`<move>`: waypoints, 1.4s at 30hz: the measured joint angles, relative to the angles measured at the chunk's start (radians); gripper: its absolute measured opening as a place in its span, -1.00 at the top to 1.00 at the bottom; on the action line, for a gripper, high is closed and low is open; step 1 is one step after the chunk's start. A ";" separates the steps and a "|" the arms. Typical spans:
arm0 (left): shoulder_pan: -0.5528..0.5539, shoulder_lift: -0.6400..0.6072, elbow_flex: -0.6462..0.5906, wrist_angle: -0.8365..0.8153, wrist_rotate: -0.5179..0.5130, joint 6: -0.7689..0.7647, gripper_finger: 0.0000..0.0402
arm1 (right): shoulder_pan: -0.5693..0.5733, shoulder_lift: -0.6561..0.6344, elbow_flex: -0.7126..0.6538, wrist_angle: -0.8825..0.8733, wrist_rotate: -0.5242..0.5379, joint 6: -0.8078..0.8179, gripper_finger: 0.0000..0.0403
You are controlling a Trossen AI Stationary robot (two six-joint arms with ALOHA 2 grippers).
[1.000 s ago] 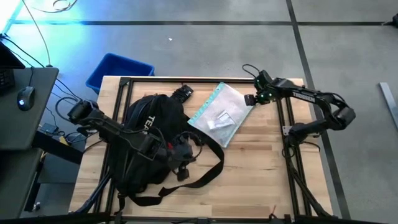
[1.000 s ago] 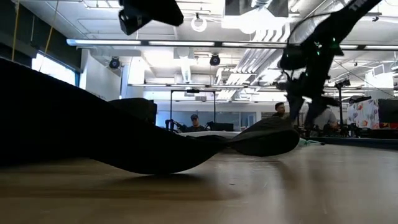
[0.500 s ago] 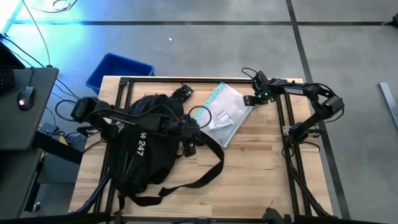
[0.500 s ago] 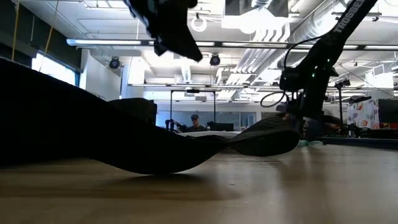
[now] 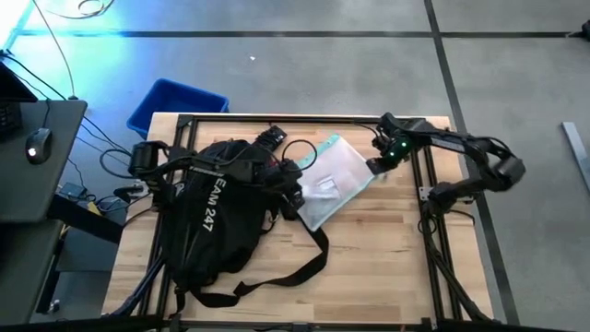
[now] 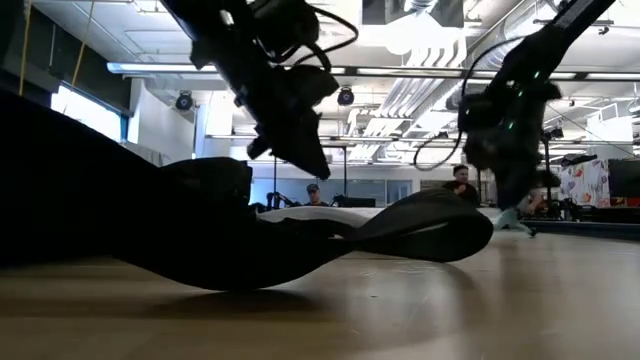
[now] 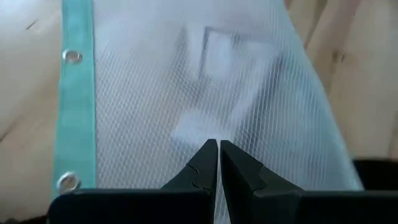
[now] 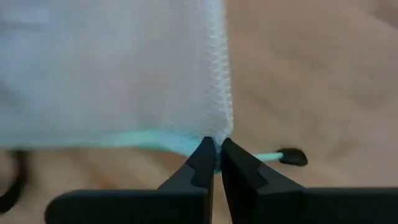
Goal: Unpack backpack
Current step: Open the transparent zip bag
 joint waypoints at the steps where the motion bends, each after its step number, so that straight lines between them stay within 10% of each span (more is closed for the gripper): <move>1: 0.001 0.001 0.005 0.012 0.007 -0.014 1.00 | 0.014 -0.040 0.001 -0.010 -0.028 0.005 0.99; 11: -0.026 0.028 0.011 0.302 0.126 -0.049 1.00 | 0.185 -0.360 0.001 -0.190 -0.138 0.095 1.00; 25: 0.025 0.247 0.010 0.263 0.188 -0.055 1.00 | 0.617 -0.569 0.001 -0.318 0.050 0.644 1.00; 32: 0.187 0.237 0.009 0.364 0.113 0.041 1.00 | 0.940 -0.465 0.002 -0.096 0.195 1.029 1.00; 42: 0.295 0.080 0.010 0.225 0.596 0.174 1.00 | 1.130 -0.045 0.002 0.376 0.241 1.264 1.00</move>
